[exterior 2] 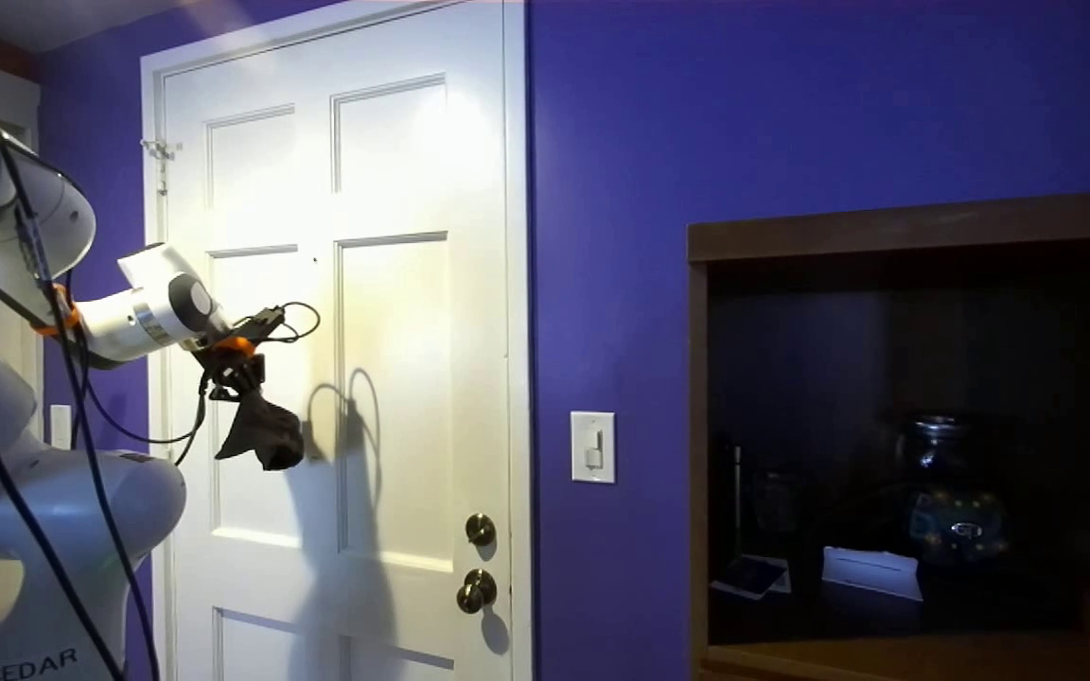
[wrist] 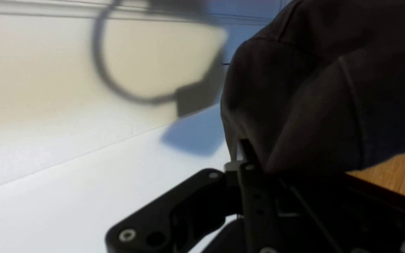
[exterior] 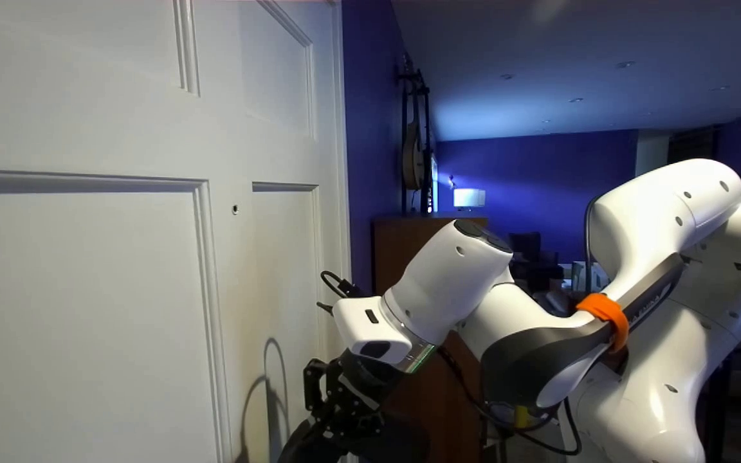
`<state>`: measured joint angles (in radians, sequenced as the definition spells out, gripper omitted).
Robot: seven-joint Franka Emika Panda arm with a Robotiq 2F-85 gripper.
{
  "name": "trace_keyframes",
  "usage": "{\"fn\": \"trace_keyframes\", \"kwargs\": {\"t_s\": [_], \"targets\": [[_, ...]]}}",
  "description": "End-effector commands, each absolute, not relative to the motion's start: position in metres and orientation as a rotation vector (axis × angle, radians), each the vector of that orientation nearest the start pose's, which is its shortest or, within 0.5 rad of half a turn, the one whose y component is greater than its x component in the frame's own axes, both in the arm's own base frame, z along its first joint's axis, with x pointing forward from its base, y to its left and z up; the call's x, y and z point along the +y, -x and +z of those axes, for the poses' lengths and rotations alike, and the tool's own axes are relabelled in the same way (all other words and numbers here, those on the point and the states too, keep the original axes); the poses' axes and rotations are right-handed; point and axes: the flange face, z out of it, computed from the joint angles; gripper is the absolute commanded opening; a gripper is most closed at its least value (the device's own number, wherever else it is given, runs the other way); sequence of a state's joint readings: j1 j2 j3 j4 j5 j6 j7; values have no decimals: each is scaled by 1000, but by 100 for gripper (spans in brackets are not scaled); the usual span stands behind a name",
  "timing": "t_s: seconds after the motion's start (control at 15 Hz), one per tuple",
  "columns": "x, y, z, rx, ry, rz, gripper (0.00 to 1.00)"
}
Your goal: Take the hat, then hang it on the door
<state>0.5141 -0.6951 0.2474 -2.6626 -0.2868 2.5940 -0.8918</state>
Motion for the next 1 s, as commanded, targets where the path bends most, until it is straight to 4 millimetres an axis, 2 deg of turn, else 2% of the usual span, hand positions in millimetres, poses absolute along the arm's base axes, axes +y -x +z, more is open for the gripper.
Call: {"fn": "trace_keyframes", "kwargs": {"t_s": [0.0, 0.4, 0.67, 0.93], "targets": [[269, -270, 523, 2052, -1509, 739, 1], [259, -282, 535, 2071, -1401, 730, 1], [254, -297, 544, 2105, -1350, 761, 1], [247, -312, 542, 2132, -1321, 795, 1]]}}
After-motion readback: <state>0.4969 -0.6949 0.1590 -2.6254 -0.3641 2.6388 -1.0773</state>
